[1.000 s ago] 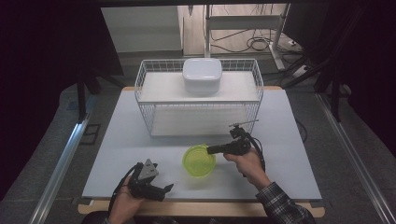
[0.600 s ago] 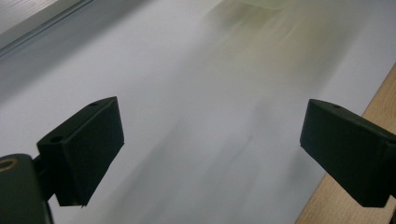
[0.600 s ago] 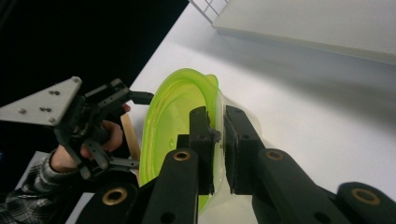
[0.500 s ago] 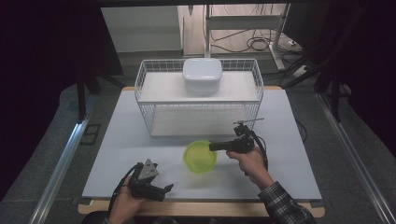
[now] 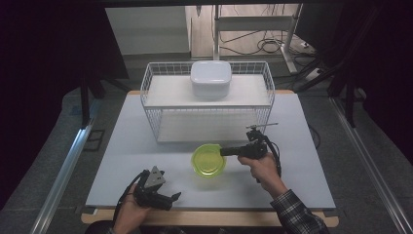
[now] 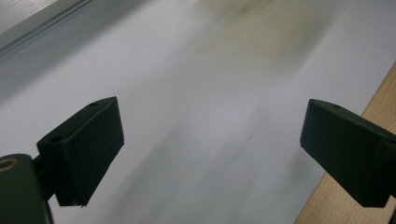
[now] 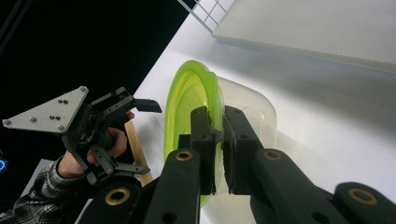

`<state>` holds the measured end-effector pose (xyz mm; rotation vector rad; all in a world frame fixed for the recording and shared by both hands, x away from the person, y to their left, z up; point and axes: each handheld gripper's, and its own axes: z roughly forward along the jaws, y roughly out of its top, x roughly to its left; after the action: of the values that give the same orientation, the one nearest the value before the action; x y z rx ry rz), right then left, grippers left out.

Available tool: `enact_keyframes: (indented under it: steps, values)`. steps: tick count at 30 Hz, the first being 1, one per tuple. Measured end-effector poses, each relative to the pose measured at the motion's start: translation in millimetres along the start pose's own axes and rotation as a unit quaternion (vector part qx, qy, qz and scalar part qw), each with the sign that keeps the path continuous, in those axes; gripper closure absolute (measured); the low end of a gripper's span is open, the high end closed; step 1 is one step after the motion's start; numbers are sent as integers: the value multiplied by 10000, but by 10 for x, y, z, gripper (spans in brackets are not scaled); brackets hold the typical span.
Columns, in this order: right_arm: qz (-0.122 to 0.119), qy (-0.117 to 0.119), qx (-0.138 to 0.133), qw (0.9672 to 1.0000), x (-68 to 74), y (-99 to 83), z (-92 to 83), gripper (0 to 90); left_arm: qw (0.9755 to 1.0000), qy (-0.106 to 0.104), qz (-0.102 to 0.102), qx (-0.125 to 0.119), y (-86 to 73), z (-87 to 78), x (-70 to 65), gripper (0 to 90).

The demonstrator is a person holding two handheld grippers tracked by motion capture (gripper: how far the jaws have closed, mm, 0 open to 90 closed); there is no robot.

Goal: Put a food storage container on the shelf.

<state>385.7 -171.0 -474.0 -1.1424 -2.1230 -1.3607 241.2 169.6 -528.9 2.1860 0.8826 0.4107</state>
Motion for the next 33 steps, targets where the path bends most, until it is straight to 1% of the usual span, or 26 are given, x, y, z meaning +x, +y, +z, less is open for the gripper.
enact_keyframes:
  steps: [2,4,6,7,8,9,10,12,13,14,17,19,22,24,26,28,29,30,31,32,33]
  values:
    - [51,49,60,10000,-5,-7,8,838,10000,-4,-4,-7,1,0,-1,57]
    - [91,-17,153,9998,-25,-12,33,837,10000,-7,3,1,2,1,-3,57]
    - [117,-107,281,9995,-77,-16,76,834,10000,-10,6,8,2,4,-7,57]
    - [149,-57,244,9996,-111,-15,84,831,10000,-12,8,10,2,5,-8,57]
    - [179,-56,218,9996,-140,-10,91,819,10000,-18,5,12,2,6,-7,57]
    - [103,-213,222,9995,-149,-4,98,806,10000,-20,5,13,1,7,-6,57]
    - [-50,-460,219,9987,-145,3,107,788,10000,-26,4,17,0,9,-4,57]
    - [-308,-863,283,9954,-146,16,129,745,10000,-30,4,25,-1,11,-4,57]
    - [-314,-948,275,9946,-158,20,139,716,10000,-31,7,29,-1,12,-5,57]
    - [-267,-963,246,9947,-180,27,145,704,10000,-28,12,31,-1,12,-6,57]
    - [-127,-958,132,9952,-238,41,142,669,10000,-28,17,34,-1,13,-8,57]
    - [7,-876,71,9961,-270,43,143,643,10000,-27,15,37,-1,14,-7,58]
    - [130,-812,80,9966,-302,22,156,629,10000,-28,19,36,-1,13,-8,58]
    - [282,-716,121,9970,-303,-2,163,630,10000,-35,20,40,-1,15,-8,58]
    - [356,-674,158,9970,-293,-28,171,646,10000,-34,21,48,-2,18,-10,58]
    - [489,-596,150,9969,-283,-52,166,687,10000,-39,26,45,0,17,-11,58]
    - [551,-568,131,9968,-283,-58,160,714,10000,-40,26,45,0,18,-12,58]
    - [616,-512,83,9968,-289,-59,147,777,10000,-42,28,49,0,20,-13,58]
    - [642,-511,94,9966,-296,-55,138,801,10000,-37,38,58,0,21,-14,58]
    - [624,-540,124,9965,-301,-52,136,805,10000,-35,48,63,1,21,-15,58]
    - [672,-492,126,9964,-312,-52,135,808,10000,-37,50,61,2,20,-15,58]
